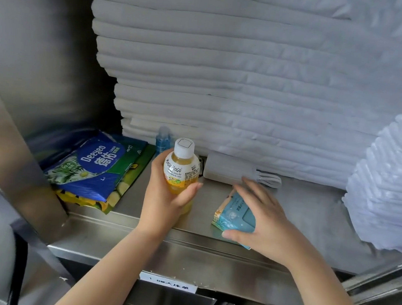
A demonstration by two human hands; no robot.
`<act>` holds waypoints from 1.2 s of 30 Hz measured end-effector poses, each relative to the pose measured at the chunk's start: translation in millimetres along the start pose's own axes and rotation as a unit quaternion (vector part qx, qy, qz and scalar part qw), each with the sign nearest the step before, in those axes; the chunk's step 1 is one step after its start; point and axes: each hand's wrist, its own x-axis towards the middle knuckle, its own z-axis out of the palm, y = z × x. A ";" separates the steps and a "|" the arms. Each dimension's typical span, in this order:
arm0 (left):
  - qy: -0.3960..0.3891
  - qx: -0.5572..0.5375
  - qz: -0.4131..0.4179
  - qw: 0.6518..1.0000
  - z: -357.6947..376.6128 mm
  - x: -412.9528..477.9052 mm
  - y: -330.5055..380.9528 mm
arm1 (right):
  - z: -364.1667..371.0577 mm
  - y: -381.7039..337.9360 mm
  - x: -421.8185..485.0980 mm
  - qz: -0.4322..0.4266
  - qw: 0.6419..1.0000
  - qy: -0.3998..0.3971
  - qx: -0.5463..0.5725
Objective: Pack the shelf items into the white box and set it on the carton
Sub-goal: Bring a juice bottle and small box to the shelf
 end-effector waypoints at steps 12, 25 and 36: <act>0.003 -0.008 0.005 1.000 0.9 -1.6 -0.8 | -7.1 3.1 -23.1 0.062 0.998 0.019 0.006; -0.002 -0.011 0.016 1.000 0.9 -0.5 -2.9 | -6.9 -22.1 -16.8 0.058 0.998 -0.009 0.037; -0.004 -0.005 0.020 1.000 0.4 -0.2 -7.2 | 7.4 -24.9 -12.7 0.009 0.999 0.045 -0.010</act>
